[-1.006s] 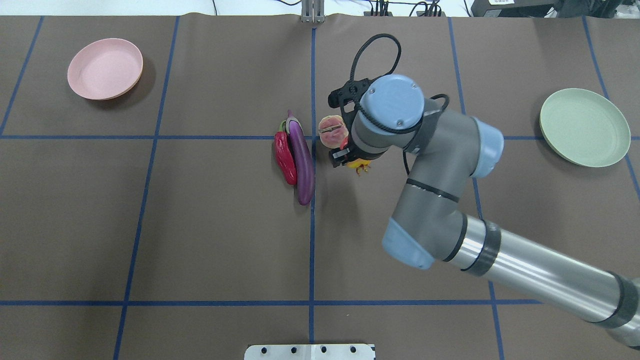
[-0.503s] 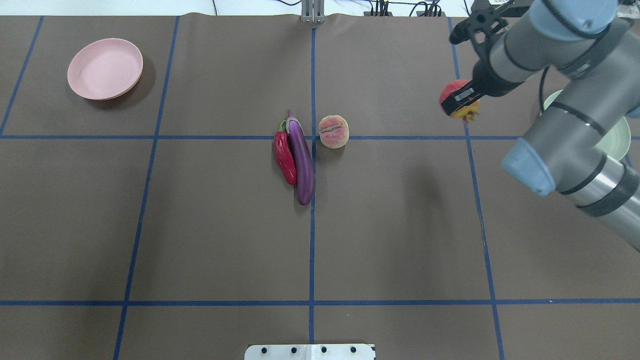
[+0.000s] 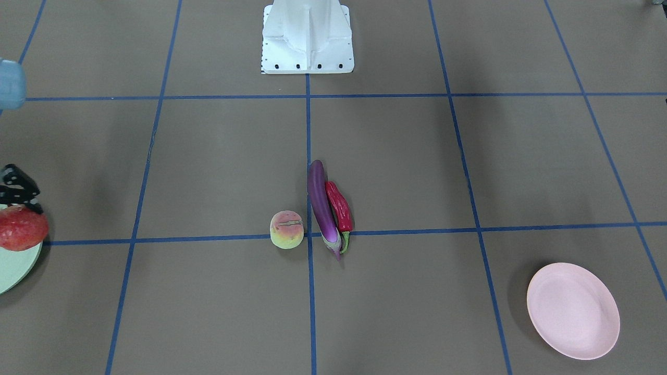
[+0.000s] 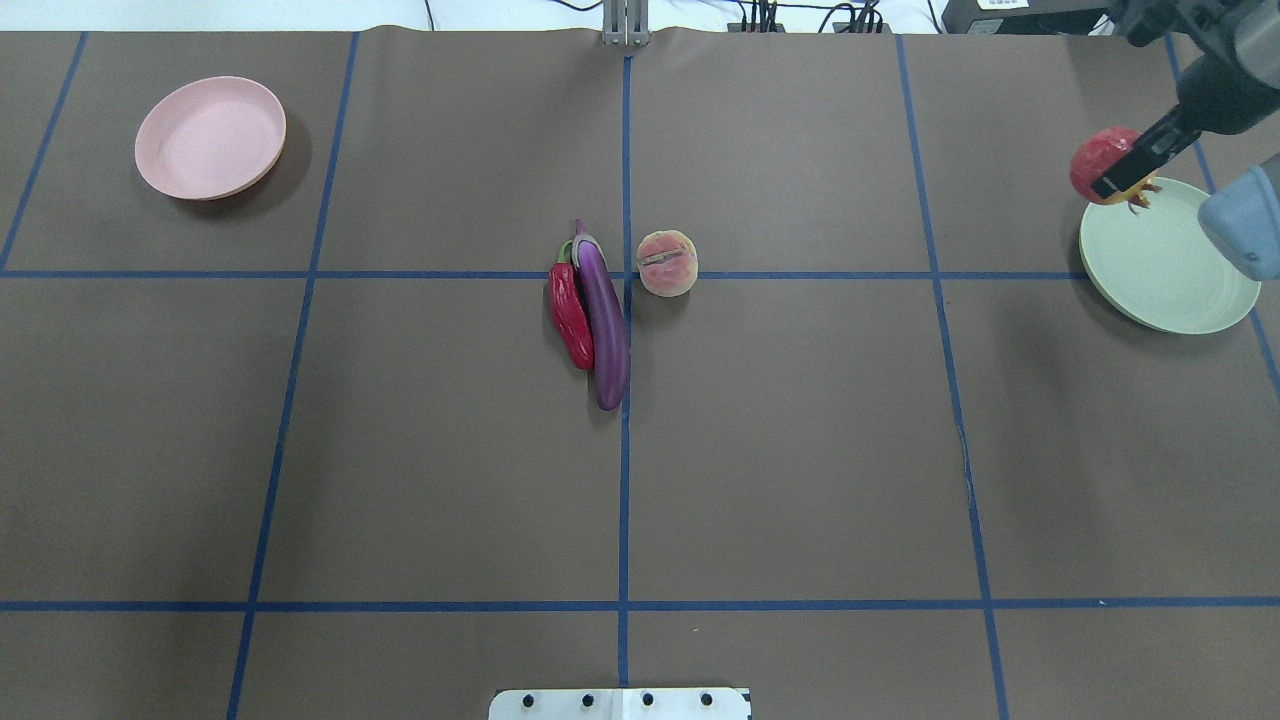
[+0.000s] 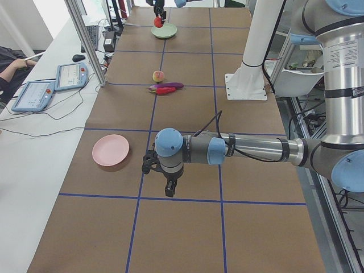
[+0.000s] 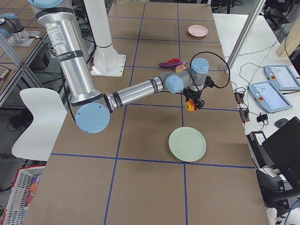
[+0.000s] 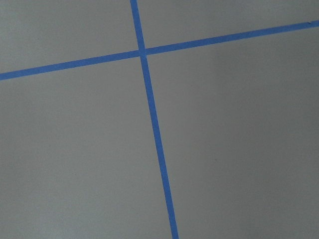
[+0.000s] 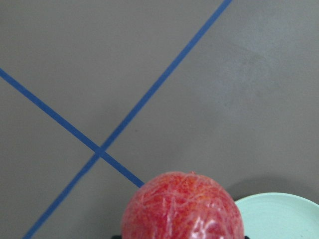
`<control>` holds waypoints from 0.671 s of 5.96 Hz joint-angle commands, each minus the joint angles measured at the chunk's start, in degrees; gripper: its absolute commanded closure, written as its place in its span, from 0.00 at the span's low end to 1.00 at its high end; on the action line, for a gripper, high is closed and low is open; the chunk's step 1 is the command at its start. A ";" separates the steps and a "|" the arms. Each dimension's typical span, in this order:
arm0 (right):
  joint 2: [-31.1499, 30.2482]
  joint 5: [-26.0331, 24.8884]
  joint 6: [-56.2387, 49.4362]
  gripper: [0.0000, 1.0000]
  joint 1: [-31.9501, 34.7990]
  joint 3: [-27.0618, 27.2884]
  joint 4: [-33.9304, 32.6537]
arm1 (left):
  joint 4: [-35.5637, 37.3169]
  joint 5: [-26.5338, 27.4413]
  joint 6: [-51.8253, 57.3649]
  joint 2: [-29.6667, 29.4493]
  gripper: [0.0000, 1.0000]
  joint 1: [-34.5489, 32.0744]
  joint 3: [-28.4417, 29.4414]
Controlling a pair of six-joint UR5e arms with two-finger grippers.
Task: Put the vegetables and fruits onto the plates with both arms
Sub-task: 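Carry the pomegranate to the green plate and release it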
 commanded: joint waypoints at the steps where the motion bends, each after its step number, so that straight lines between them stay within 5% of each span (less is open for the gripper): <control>1: -2.53 2.54 -3.52 1.00 2.62 -16.66 22.38 | 0.00 -0.32 -0.02 0.02 0.00 0.00 -0.15; 2: -3.50 3.43 -3.77 1.00 2.80 -20.85 25.06 | 0.00 -0.41 -0.02 0.02 0.00 0.00 -0.07; 3: -4.90 3.35 -3.51 0.34 2.80 -21.41 25.26 | 0.00 -0.41 0.07 0.02 0.00 0.00 -0.07; 4: -5.17 3.26 -0.90 0.00 3.06 -21.24 25.17 | -0.08 -0.50 0.07 0.02 0.00 0.00 -0.07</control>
